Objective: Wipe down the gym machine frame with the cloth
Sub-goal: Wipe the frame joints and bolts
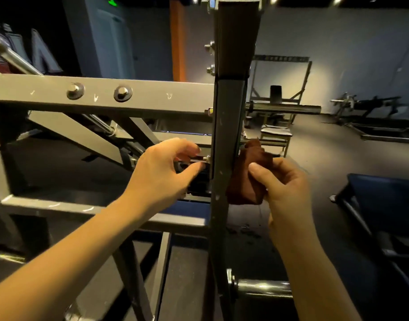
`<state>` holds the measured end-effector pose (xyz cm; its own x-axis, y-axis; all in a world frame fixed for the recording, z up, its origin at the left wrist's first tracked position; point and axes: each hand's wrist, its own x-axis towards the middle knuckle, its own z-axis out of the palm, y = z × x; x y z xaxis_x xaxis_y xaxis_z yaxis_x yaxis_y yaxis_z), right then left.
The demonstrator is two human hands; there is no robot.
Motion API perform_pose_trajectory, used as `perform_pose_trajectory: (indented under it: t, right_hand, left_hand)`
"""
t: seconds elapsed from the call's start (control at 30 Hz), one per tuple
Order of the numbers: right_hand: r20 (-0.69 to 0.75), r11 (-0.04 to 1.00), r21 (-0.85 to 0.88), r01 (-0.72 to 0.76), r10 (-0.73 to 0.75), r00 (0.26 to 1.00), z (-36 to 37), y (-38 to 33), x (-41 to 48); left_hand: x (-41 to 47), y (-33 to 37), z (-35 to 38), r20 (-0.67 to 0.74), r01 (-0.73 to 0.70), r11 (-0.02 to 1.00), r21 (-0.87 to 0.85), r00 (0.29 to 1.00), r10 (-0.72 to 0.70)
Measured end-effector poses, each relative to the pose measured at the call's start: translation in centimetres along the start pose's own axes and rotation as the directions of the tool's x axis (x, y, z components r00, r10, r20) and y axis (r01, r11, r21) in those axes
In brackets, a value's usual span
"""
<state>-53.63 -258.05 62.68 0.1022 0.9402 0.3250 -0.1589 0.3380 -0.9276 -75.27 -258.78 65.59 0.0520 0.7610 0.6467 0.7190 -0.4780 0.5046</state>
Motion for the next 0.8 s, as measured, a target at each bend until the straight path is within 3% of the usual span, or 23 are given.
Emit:
perform_pose_trajectory:
  t: [0.27,0.43,0.57,0.67,0.8]
  right_hand:
    - [-0.245,0.984,-0.156,0.085,-0.122,0.962,3.2,0.9,-1.9]
    - [-0.401,0.968,-0.198,0.153,-0.223,0.889,6.4,0.6,-3.4]
    - [-0.491,0.953,-0.206,0.224,-0.299,0.818,9.5,0.3,-3.1]
    - [-0.558,0.926,-0.330,0.184,-0.348,0.753,11.4,1.6,-2.3]
    - [-0.597,0.940,-0.304,0.155,-0.315,0.738,13.4,2.3,-2.0]
  left_hand:
    - [3.1,-4.0,0.6,0.057,-0.218,0.975,-0.043,0.974,0.220]
    - [5.6,-5.3,0.1,-0.070,-0.344,0.926,-0.155,0.939,0.337]
    - [8.1,-5.2,-0.6,-0.046,-0.421,0.894,-0.155,0.907,0.419]
    - [8.6,-5.2,-0.3,-0.012,-0.444,0.878,-0.178,0.894,0.449]
    - [8.5,-5.6,0.1,0.004,-0.420,0.883,-0.211,0.903,0.430]
